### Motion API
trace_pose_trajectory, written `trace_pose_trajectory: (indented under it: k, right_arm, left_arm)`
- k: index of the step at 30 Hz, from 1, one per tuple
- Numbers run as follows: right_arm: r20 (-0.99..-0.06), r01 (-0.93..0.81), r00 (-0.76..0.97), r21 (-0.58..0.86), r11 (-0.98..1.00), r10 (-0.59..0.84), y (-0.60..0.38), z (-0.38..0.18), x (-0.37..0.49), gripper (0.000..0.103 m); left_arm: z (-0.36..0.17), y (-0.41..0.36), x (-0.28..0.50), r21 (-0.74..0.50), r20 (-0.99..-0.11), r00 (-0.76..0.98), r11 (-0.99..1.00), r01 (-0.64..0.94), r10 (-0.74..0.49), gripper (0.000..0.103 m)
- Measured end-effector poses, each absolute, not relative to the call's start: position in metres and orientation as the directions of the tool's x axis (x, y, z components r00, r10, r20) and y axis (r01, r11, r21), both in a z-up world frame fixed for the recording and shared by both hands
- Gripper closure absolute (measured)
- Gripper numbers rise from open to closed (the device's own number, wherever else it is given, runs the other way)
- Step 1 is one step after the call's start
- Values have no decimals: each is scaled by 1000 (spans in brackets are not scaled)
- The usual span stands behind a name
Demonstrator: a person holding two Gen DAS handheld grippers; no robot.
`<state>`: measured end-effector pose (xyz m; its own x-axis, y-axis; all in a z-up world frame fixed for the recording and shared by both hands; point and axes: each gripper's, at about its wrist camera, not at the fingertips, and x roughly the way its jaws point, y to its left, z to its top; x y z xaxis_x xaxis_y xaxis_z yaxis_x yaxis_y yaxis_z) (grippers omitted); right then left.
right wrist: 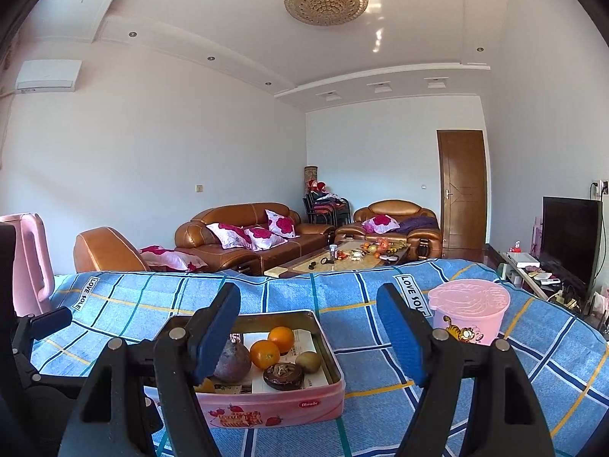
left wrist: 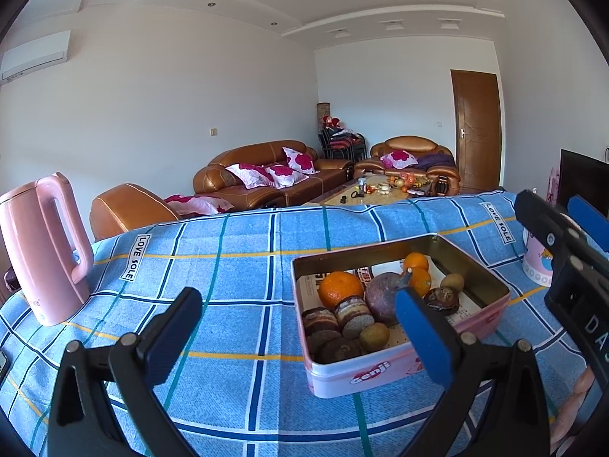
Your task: Organize fruits
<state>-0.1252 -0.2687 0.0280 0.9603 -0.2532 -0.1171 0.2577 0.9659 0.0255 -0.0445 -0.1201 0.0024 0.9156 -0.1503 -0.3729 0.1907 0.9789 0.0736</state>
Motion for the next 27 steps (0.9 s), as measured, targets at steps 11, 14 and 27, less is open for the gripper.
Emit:
trace_pose_trajectory:
  k: [11, 14, 27]
  right_arm:
    - [-119, 258, 960, 26, 966, -254, -269, 27, -125, 27]
    - [-122, 259, 959, 27, 965, -254, -270, 27, -126, 27]
    - [-126, 259, 959, 26, 965, -254, -271, 26, -126, 27]
  left_arm:
    - [3, -121, -45, 72, -377, 914, 980, 187, -147, 0]
    - [3, -121, -45, 72, -378, 914, 980, 187, -147, 0]
    - [3, -121, -44, 72, -378, 914, 980, 187, -147, 0]
